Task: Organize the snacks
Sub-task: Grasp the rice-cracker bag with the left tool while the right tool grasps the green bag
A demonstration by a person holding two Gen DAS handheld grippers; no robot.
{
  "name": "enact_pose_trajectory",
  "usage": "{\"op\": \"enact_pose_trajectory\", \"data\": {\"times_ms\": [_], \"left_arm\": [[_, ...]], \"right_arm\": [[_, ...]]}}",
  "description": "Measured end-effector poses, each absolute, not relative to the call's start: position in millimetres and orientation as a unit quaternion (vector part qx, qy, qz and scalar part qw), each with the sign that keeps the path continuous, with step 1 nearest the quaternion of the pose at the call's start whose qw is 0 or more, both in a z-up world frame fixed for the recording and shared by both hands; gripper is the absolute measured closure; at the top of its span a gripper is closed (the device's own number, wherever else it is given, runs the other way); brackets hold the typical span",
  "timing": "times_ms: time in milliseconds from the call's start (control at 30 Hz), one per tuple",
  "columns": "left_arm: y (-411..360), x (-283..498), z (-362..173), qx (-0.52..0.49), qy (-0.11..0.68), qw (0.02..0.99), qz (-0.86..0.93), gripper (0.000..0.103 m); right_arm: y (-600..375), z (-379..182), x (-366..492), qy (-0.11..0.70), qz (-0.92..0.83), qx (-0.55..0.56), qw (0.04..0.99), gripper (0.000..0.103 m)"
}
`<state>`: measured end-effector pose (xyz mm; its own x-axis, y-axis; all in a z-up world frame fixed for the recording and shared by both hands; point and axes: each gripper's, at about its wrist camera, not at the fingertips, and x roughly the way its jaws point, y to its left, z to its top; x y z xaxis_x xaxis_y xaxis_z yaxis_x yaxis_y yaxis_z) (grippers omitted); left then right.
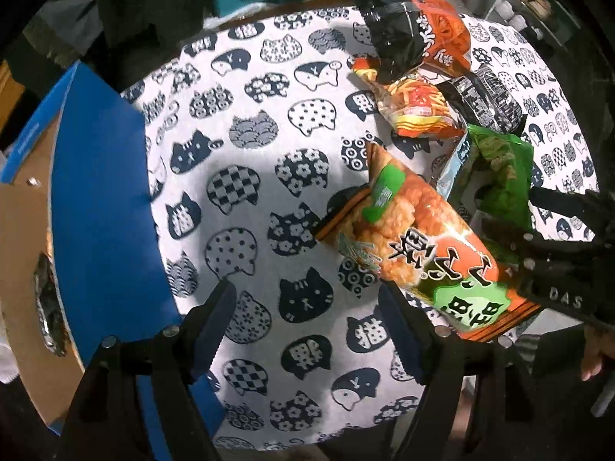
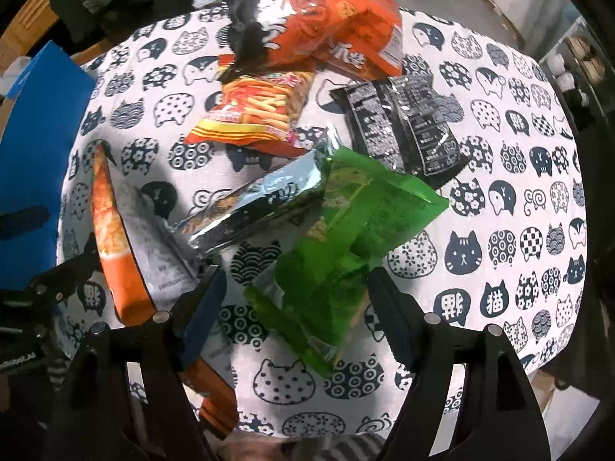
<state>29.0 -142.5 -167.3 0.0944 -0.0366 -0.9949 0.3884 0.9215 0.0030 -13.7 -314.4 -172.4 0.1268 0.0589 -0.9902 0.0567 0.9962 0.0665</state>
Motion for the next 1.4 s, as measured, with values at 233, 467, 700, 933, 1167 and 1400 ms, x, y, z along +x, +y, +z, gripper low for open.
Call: {"op": "enact_pose_trajectory", "data": {"times_ms": [233, 467, 700, 933, 1167, 1400], "left_arm": [[-141.2, 31.7, -171.3, 0.071, 0.683, 0.711, -0.152, 0.025], [-130.2, 33.2, -178.0, -0.061, 0.714, 0.685, -0.134, 0.025], [-128.5, 29.2, -176.9, -0.137, 0.715, 0.677, -0.106, 0.025], [-138.1, 29.4, -178.4, -0.17, 0.715, 0.672, -0.091, 0.025], [-162.6, 27.0, -193.2, -0.158, 0.727, 0.662, -0.091, 0.022], [-176.1, 21.2, -221.1, -0.137, 0.746, 0.645, -0.091, 0.022]], "right_arm": [[-339.4, -189.8, -8.1, 0.672, -0.029, 0.093, 0.734, 0.027], [-351.3, -204.9, -9.3, 0.674, -0.011, 0.107, 0.731, 0.041], [-371.6, -202.9, -15.8, 0.668, -0.027, 0.062, 0.741, 0.055], [-407.8, -202.3, -29.0, 0.667, -0.036, 0.081, 0.74, 0.055], [-426.9, -202.6, -40.5, 0.661, -0.027, 0.089, 0.745, 0.055], [-437.3, -214.4, -37.9, 0.656, -0.023, 0.128, 0.744, 0.044]]}}
